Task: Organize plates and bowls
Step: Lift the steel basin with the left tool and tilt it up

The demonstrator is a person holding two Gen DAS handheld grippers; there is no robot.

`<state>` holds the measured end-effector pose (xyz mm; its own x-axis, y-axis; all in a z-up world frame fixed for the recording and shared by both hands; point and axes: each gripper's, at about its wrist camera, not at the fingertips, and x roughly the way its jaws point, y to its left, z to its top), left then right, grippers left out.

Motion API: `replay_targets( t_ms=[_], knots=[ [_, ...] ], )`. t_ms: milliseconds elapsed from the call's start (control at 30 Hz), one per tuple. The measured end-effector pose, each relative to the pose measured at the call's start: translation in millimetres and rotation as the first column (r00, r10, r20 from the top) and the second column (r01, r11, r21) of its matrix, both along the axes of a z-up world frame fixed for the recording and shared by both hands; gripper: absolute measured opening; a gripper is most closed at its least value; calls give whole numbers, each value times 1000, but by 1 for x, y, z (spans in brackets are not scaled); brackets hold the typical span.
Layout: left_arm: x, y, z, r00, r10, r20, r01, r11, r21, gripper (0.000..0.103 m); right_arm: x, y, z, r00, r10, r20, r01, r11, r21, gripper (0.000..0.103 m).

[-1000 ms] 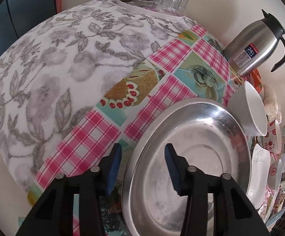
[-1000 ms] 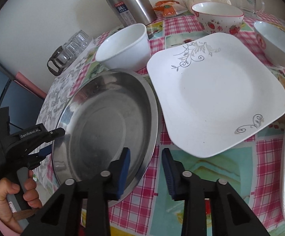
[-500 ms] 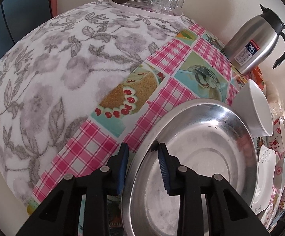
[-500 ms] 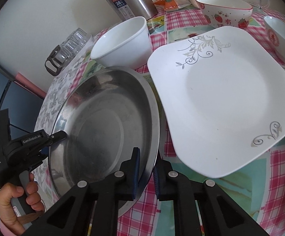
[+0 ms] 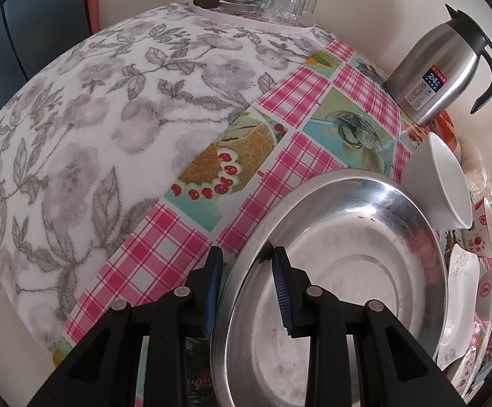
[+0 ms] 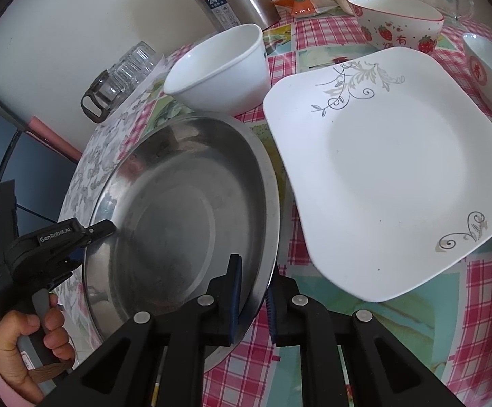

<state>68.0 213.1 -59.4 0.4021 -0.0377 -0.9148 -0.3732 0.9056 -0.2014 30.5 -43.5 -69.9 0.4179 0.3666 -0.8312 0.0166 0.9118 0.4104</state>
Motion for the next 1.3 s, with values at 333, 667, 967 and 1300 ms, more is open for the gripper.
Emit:
replay_targets(
  t_ms=[333,667,967,1300],
  knots=[
    [-6,-5,11,1000,-6,9,5,999,38,30,-5,-2,15,999,23,37,-24,1000,20,14],
    [-8,-10,22,999,-11,34,8,998,62,30,-12,-4,30,996,44,73,-44,999,6,15],
    [-16,-13,41,996,-3,88,-4,997,79,30,-17,-6,45,992,50,117,-52,999,13,15],
    [-23,-33,72,981,-32,189,12,994,107,27,-26,-22,69,983,39,181,-45,999,28,15]
  ],
)
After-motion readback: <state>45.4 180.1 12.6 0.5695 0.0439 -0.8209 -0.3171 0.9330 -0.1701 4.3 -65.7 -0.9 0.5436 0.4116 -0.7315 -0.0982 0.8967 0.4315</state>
